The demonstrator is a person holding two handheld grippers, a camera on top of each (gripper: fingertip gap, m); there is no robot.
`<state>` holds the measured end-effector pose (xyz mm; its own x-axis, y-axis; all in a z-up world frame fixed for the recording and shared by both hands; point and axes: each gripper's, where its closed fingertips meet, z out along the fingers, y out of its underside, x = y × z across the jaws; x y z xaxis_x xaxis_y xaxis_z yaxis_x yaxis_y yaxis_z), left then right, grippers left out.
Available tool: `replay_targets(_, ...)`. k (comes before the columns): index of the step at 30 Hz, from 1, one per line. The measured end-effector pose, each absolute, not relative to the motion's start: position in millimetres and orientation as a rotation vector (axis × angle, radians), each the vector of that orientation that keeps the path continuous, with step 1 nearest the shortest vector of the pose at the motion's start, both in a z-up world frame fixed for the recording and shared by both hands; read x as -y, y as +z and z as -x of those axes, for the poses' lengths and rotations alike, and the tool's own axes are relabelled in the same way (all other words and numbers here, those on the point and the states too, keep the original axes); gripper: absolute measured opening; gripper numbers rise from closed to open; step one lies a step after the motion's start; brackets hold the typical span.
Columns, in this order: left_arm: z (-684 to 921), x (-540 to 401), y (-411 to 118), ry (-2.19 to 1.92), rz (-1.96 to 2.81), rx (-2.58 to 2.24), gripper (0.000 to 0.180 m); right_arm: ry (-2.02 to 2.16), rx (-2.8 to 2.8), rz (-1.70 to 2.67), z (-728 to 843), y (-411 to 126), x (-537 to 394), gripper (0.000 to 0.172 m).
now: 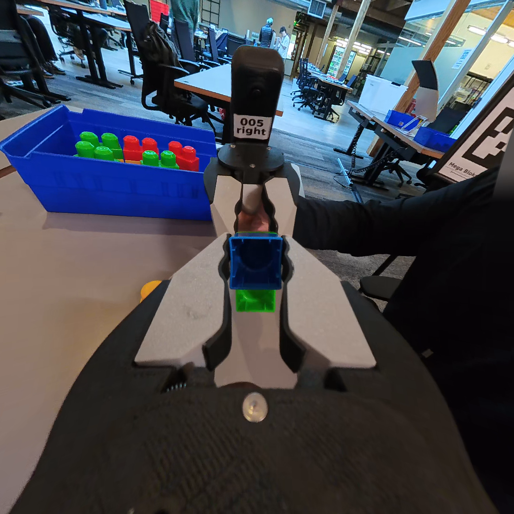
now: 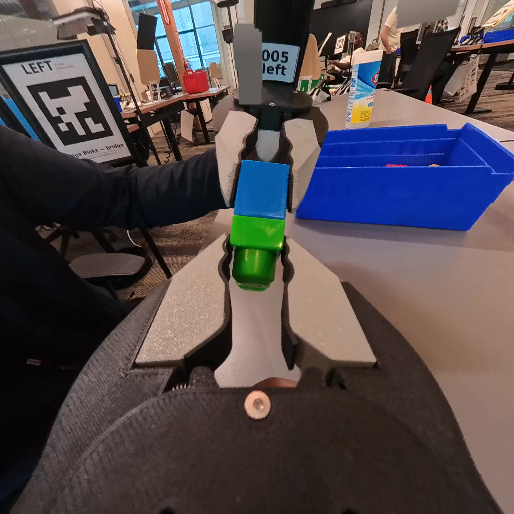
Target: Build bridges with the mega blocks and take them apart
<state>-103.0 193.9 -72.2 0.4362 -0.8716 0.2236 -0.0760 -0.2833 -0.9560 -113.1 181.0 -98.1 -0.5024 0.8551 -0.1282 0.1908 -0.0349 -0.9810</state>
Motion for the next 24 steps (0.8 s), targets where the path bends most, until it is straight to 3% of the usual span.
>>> replay_targets(18, 109.1, -184.5, -88.8, -0.886, 1.767, -0.896, 0.035, 1.709, 1.710, 1.143, 112.7, -101.6, -179.6, 0.032)
replay_targets(20, 116.4, -182.9, -87.5, -0.835, 1.779, -0.907, 0.047, 1.649, 1.733, 1.173, 112.2, -107.8, -184.3, 0.032)
replay_targets(24, 125.6, -183.3, -84.0, -0.734, 1.846, -0.931, 0.045, 1.431, 1.885, 1.207, 111.3, -130.1, -182.6, 0.032)
